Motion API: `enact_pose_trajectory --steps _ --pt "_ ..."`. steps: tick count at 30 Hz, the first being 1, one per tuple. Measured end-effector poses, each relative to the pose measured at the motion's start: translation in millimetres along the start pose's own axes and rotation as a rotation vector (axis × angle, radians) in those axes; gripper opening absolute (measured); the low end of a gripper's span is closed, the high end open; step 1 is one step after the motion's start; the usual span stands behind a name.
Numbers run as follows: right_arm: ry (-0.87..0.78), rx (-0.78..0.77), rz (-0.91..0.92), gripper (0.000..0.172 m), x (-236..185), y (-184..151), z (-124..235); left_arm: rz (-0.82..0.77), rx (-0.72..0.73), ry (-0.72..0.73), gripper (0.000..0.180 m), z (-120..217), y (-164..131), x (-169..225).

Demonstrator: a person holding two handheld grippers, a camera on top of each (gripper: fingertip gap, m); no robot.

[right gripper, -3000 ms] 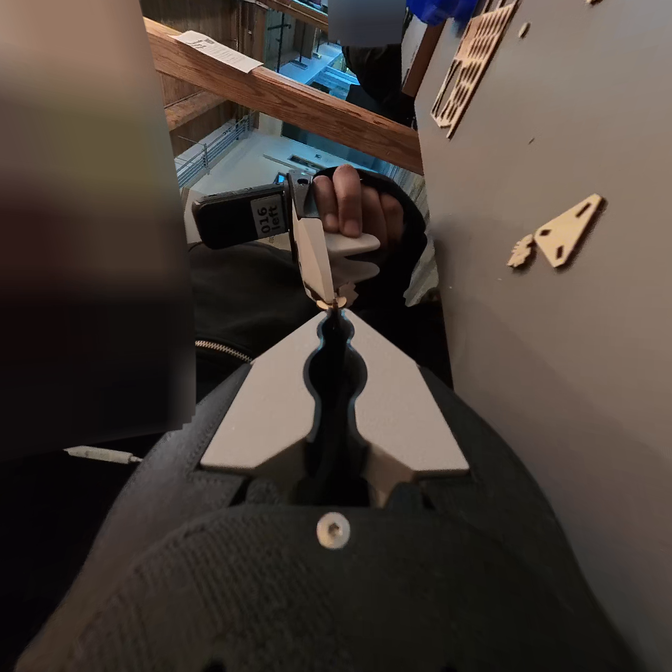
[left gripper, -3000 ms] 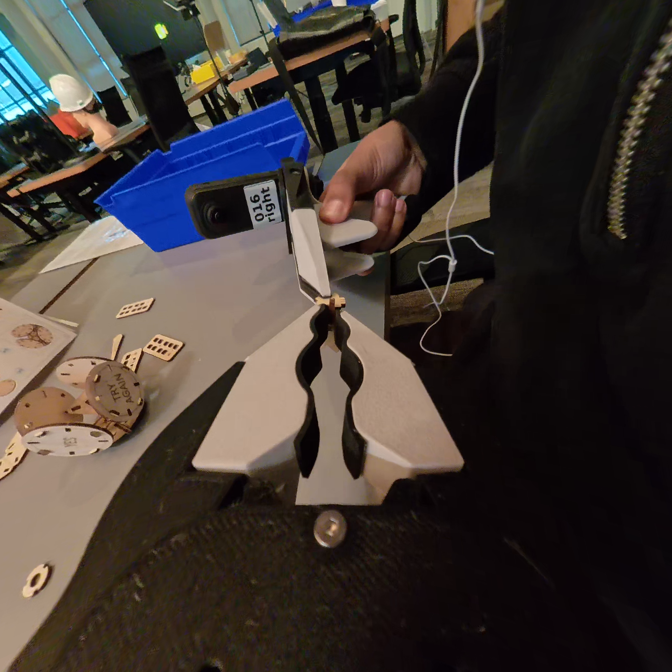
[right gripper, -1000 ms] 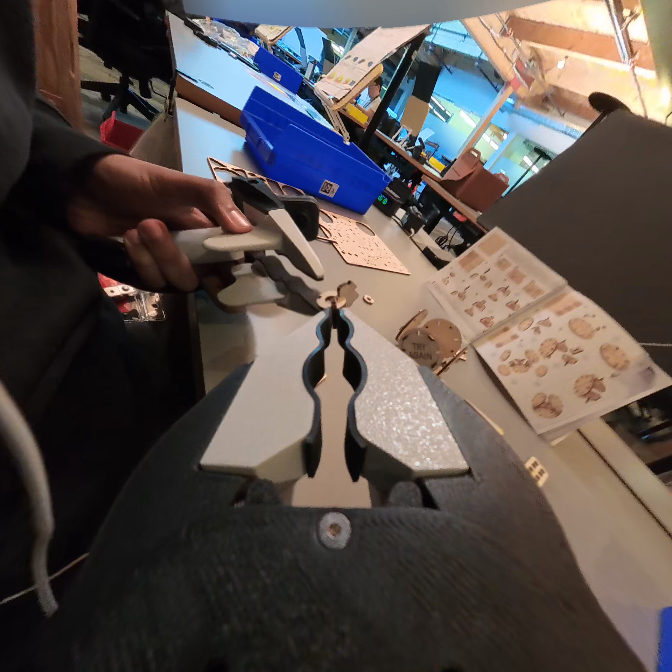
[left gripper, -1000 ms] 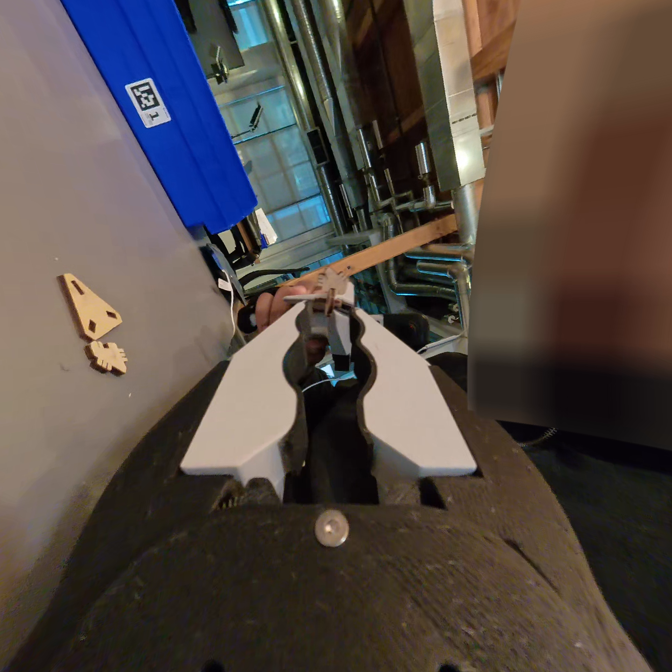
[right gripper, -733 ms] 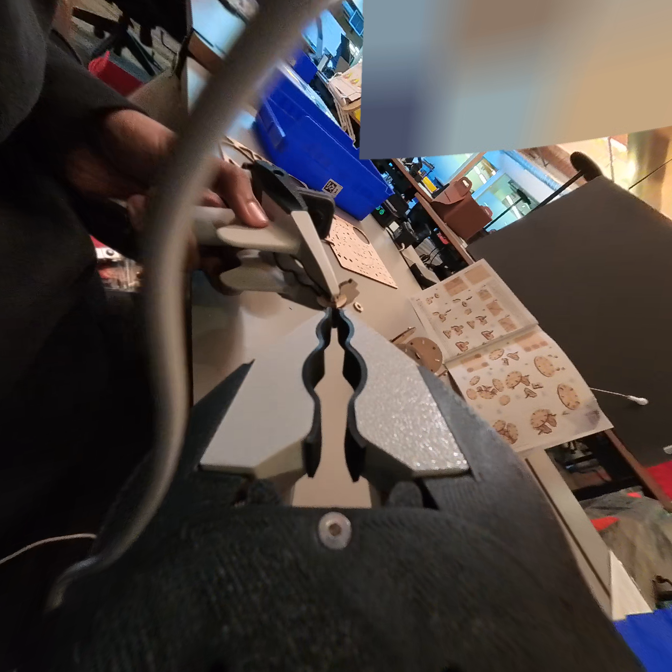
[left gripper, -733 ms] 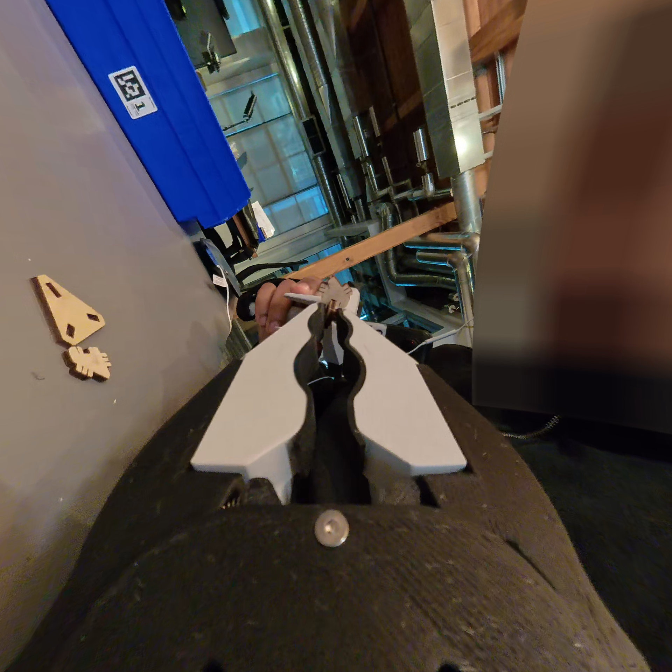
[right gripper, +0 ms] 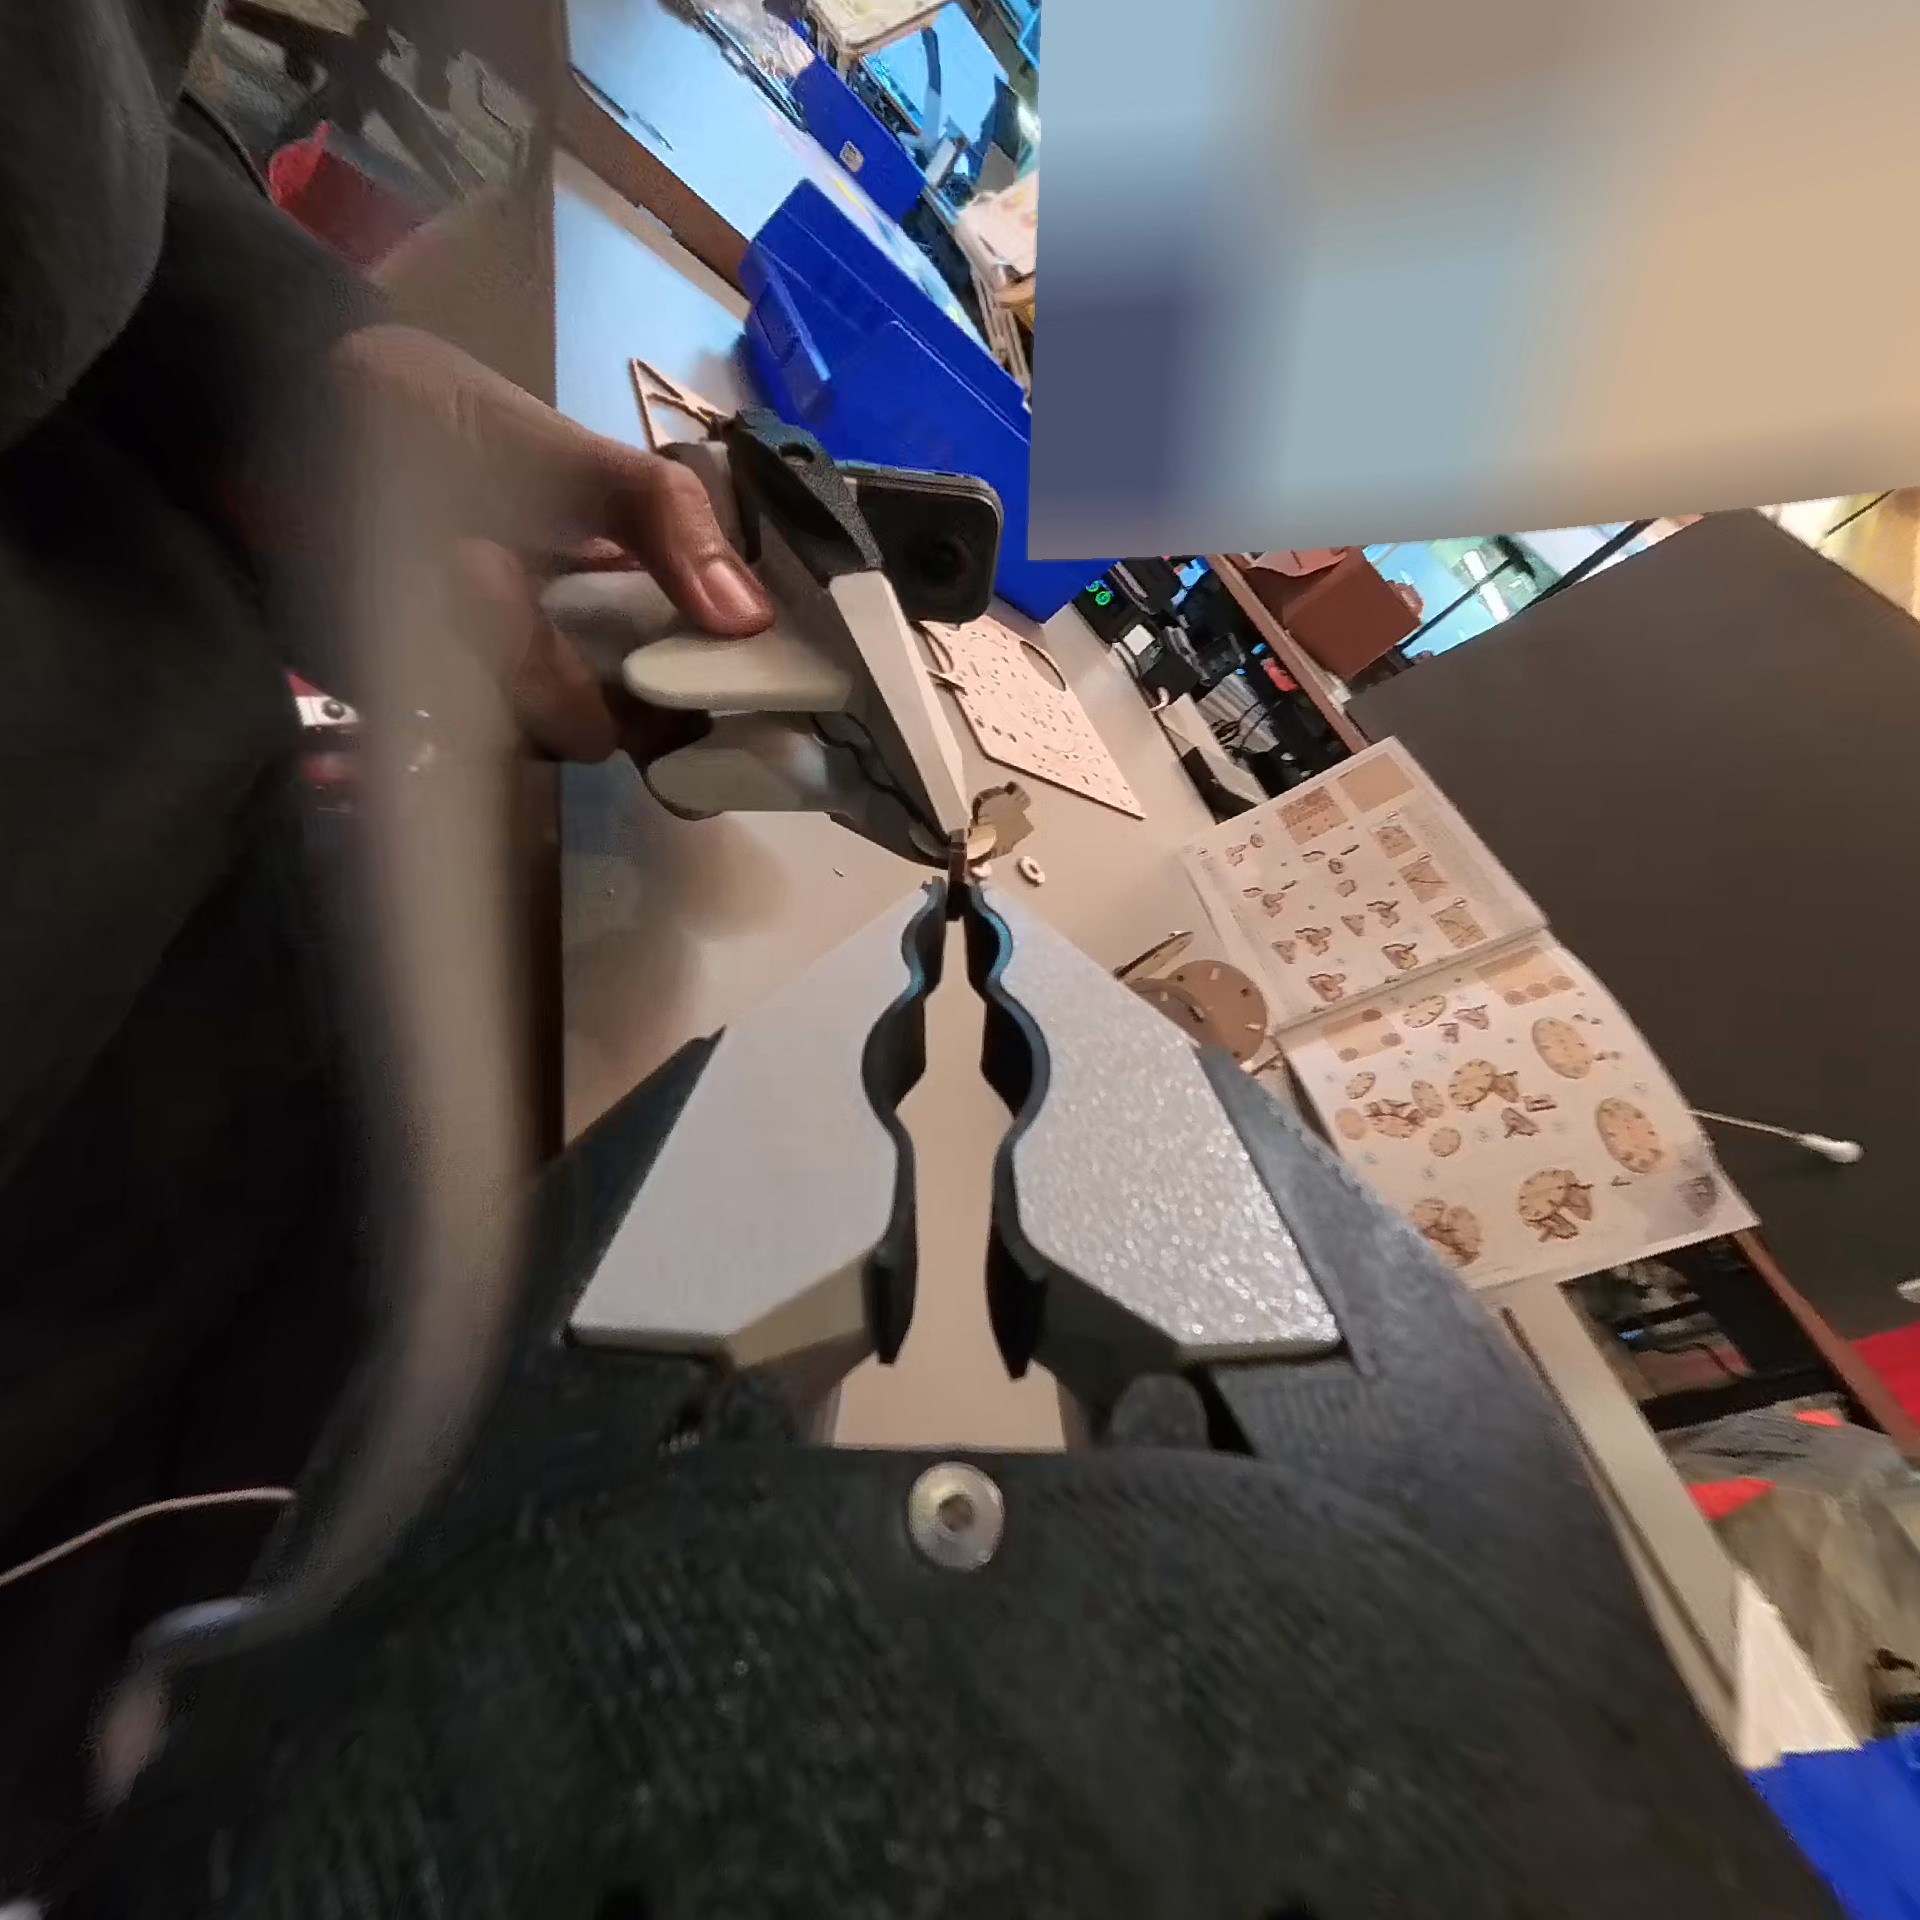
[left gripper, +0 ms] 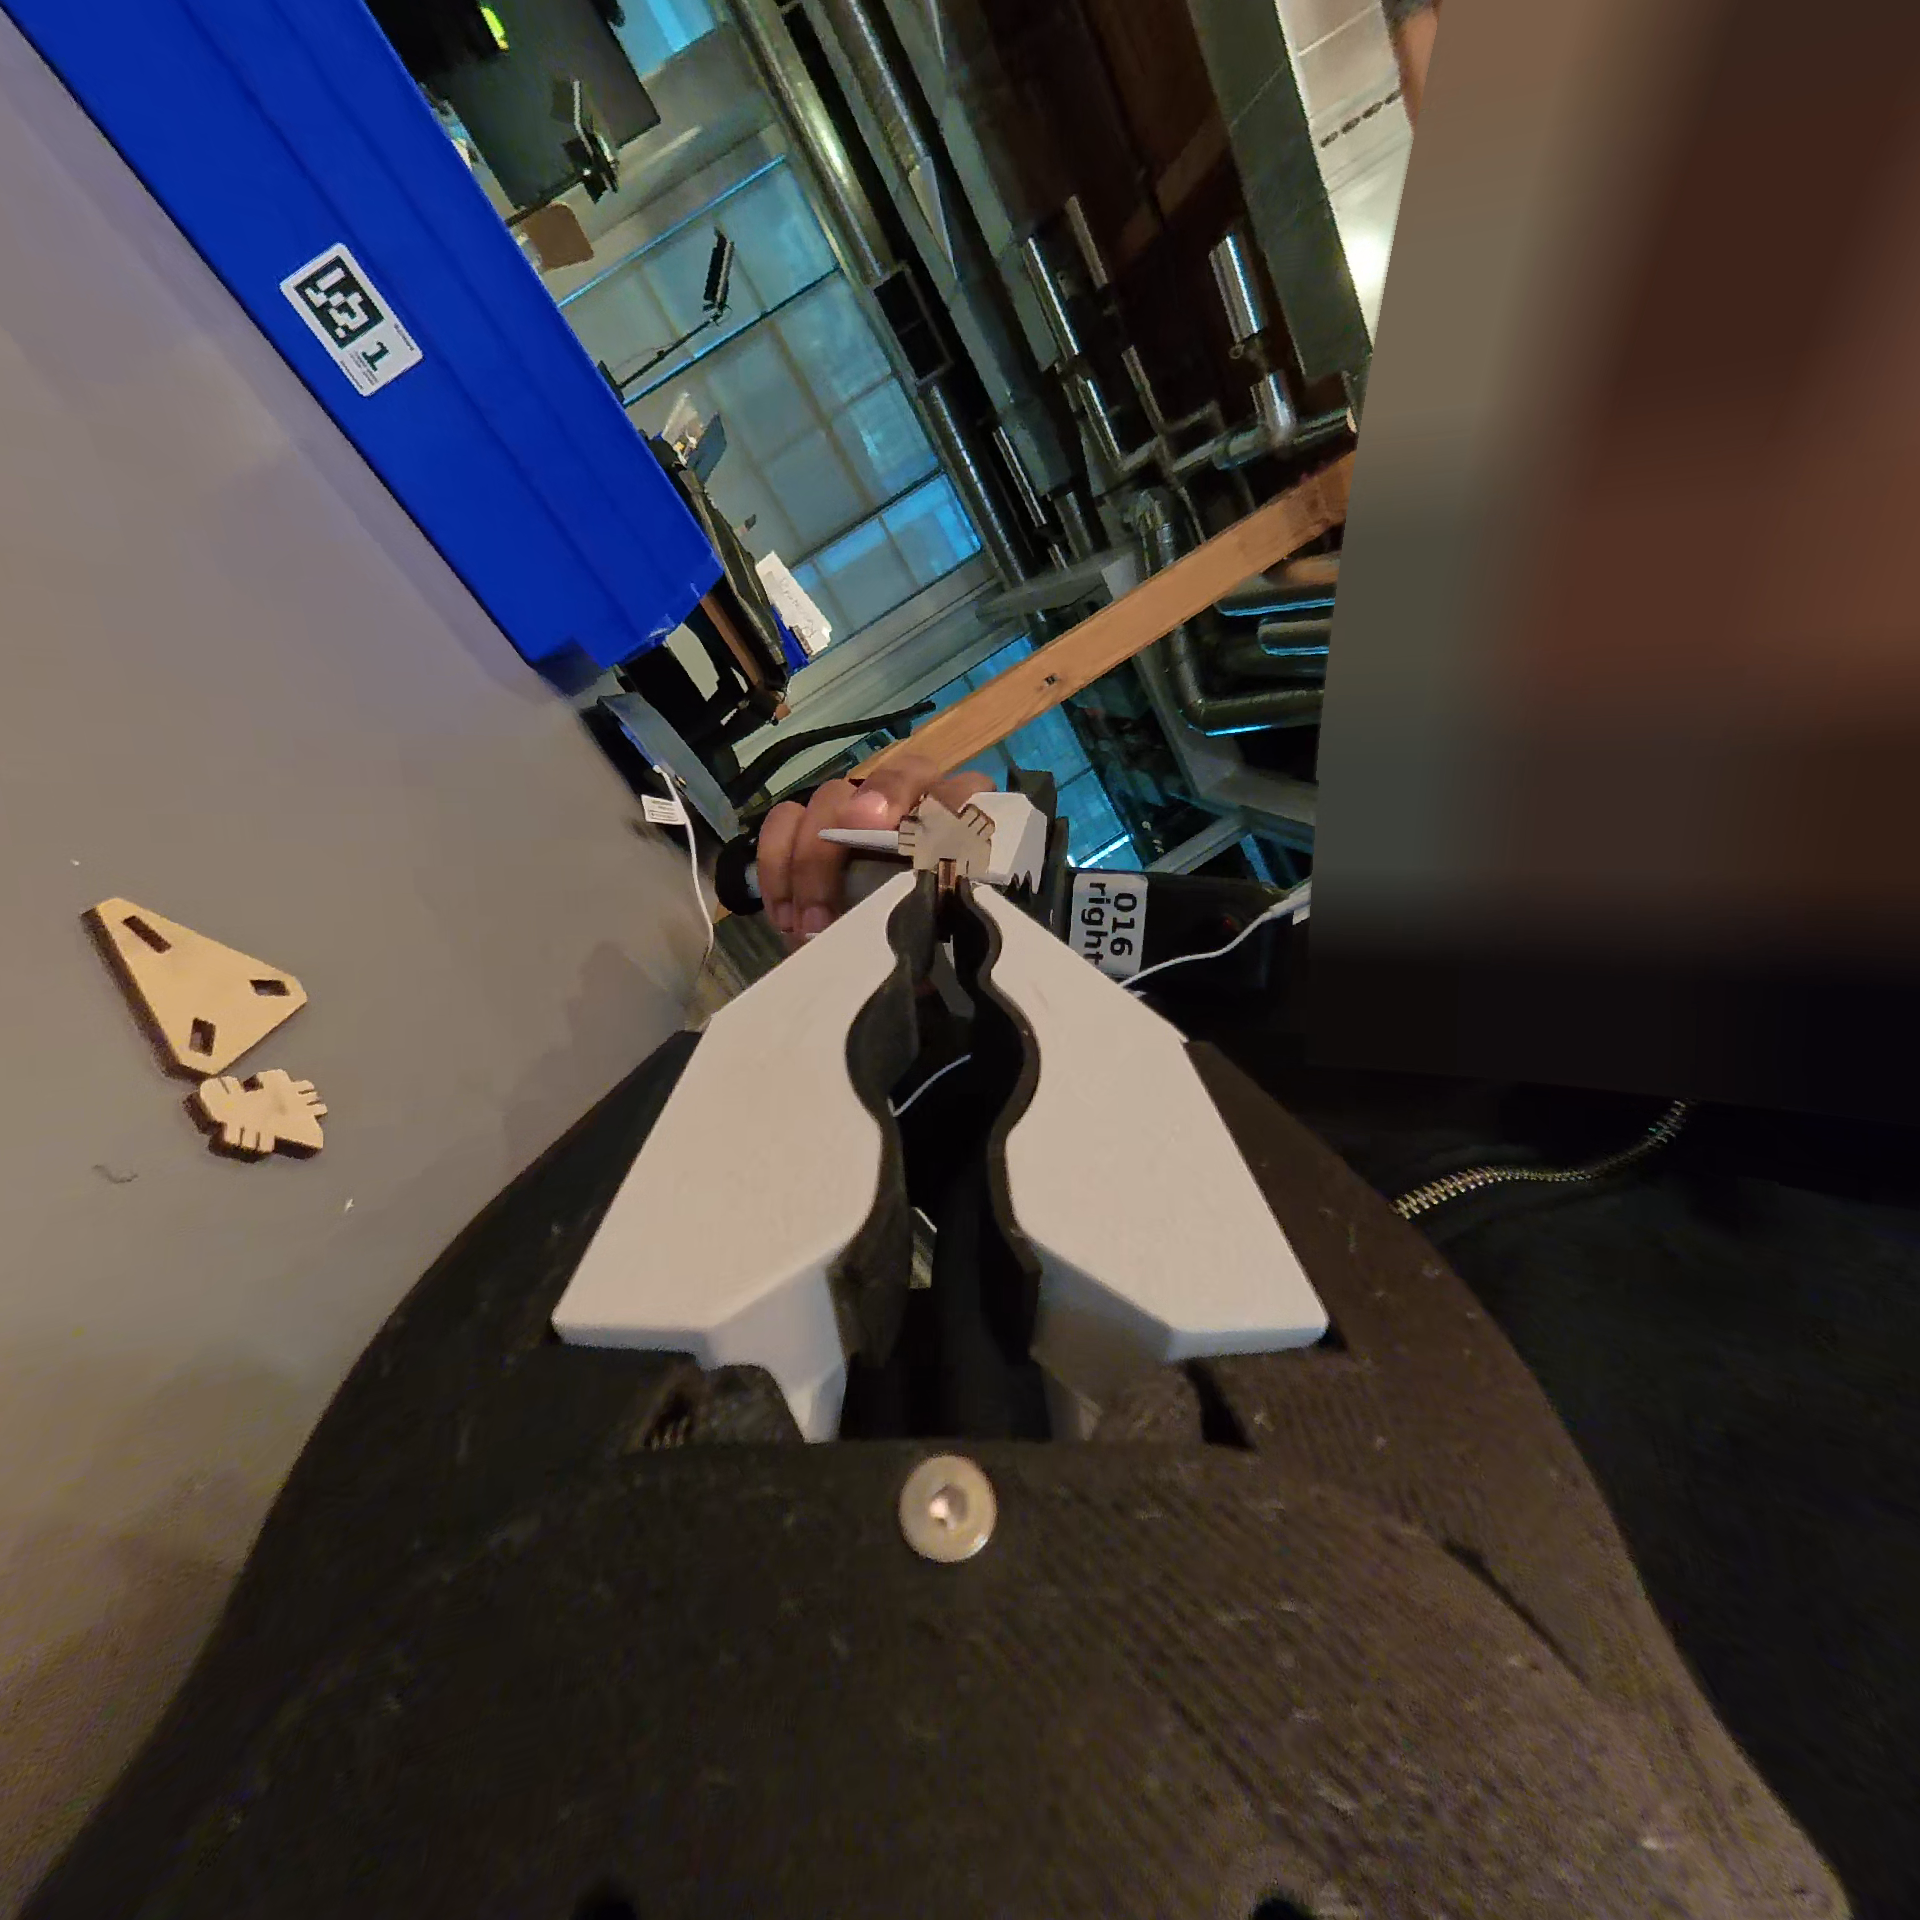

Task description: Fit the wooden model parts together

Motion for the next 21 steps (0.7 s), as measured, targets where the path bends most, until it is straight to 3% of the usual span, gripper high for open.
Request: enact_pose_trajectory --steps 6,12,21 --pt "-0.007 -0.005 -0.015 0.001 2 -2 0 0.005 0.007 0.005 0.000 -1 2 -1" --pt "-0.049 -0.019 -0.036 0.001 6 -6 4 -0.011 0.010 0.024 0.013 -6 3 -1" --pt "-0.080 -0.020 -0.043 0.001 7 -8 13 -0.001 0.018 0.017 0.013 -14 3 1"
Point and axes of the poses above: each gripper's, where its closed fingertips meet, z back along the fingers, y out of its top, x = y × z across the jaws, the point moved 5 cm from there along z, back along the fingers, and after that the axes turned 12 degrees about z, right-handed, at the moved point
